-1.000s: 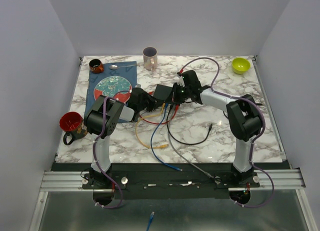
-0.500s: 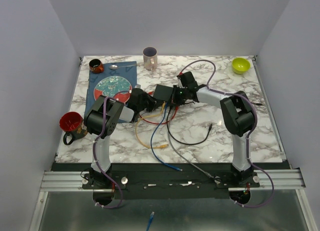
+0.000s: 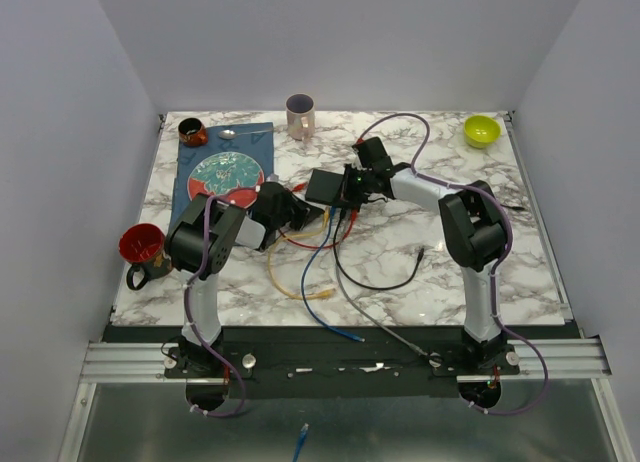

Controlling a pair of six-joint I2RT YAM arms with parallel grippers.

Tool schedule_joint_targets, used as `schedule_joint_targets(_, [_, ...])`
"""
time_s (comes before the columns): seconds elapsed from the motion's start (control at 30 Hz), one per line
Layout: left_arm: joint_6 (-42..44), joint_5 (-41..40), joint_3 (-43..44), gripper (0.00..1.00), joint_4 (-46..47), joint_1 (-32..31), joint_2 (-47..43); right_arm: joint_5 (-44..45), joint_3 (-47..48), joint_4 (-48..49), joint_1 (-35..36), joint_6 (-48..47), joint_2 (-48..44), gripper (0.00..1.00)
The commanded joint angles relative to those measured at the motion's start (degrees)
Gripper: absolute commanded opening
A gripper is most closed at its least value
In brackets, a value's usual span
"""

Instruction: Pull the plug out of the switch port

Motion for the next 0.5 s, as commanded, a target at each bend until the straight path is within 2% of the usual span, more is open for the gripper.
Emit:
schedule_joint_targets(0.0, [2.34,-1.02,-2.09,0.00,-4.21,0.75,-2.30,1.70,1.47,-1.80,-0.10,-0.48,1.40,0.01])
schedule_joint_targets(0.17, [3.13,-1.28,-4.20,0.00,-4.91,2.15,-5.29,0.99,0.07,-0.92,-0.01,-0.22,-0.97,0.02])
schedule_joint_targets(0.23, [3.48,-1.63,-4.47,0.00,-6.05,3.12,-7.39,1.08,-2.12,1.00,-0.01,-0.04,-4.03,0.09])
schedule_joint_targets(0.27, [4.44,-1.63,-4.21,0.03,-6.84,3.38,-8.27,1.52,-2.65,1.28,-0.01,-0.13,-5.09,0.13])
schedule_joint_targets(0.3, [5.14,-1.72,-4.03,0.10,-7.89,3.65,-10.02,1.78,-3.09,1.37,-0.01,-0.30,-5.98,0.24])
schedule_joint_targets(0.33, [6.19,-1.72,-3.25,0.19,-9.82,4.00,-11.00,1.96,-3.88,1.54,-0.01,-0.57,-7.99,0.28])
schedule_joint_targets(0.37, [8.12,-1.72,-2.98,0.39,-10.79,4.09,-11.88,2.22,-4.32,1.46,-0.01,-0.74,-8.88,0.30])
schedule_joint_targets(0.4, [9.18,-1.72,-2.36,0.47,-12.11,4.09,-13.71,2.31,-4.85,1.63,0.07,-0.92,-9.93,0.34])
schedule_joint_targets(0.47, [10.94,-1.72,-1.22,0.61,-15.63,4.00,-15.30,1.96,-6.17,1.63,0.07,-1.27,-11.86,0.35])
